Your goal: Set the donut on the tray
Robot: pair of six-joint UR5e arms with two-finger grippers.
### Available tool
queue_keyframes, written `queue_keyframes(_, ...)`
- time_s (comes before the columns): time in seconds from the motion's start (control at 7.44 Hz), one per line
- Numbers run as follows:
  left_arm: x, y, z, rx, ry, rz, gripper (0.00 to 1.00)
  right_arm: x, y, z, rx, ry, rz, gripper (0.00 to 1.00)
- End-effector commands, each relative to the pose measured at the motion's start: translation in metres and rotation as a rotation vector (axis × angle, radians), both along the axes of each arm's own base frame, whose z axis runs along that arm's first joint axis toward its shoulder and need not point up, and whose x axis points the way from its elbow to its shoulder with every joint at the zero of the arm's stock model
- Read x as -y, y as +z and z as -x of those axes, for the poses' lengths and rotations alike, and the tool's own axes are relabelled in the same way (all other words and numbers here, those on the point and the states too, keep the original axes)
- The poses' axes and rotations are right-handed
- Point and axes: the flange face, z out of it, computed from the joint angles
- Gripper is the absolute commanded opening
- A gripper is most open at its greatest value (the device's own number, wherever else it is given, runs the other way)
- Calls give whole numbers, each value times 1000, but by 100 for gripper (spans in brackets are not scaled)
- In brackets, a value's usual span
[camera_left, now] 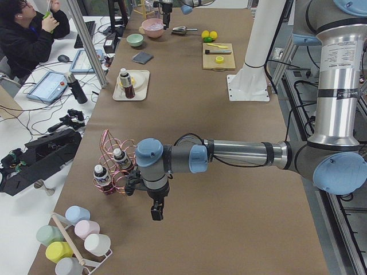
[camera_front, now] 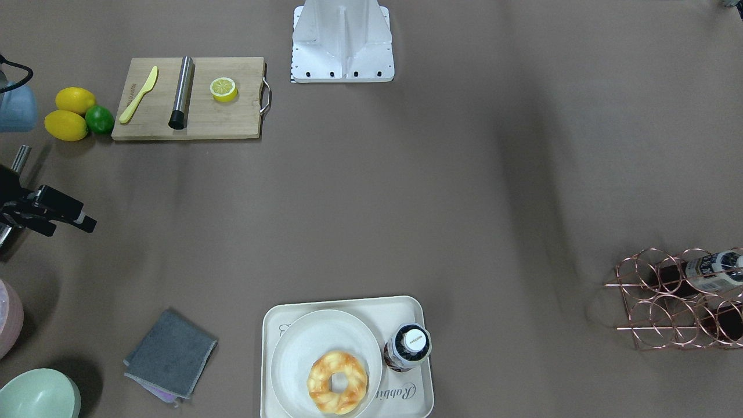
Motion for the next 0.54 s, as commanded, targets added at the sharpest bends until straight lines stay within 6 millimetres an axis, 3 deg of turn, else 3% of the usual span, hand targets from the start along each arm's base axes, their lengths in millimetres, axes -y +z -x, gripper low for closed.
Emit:
queue_keyframes(0.0,-1,1,0,0,0,1,98,-72,110,-53,-90,-77,-17,100)
queue_keyframes(0.27,-2,0,7,0,-15,0,98,-92,155,-100,-153,-95,5,100)
queue_keyframes(0.4,-2,-1,9,0,-18,-2,98,-94,164,-123,-179,-103,16,100)
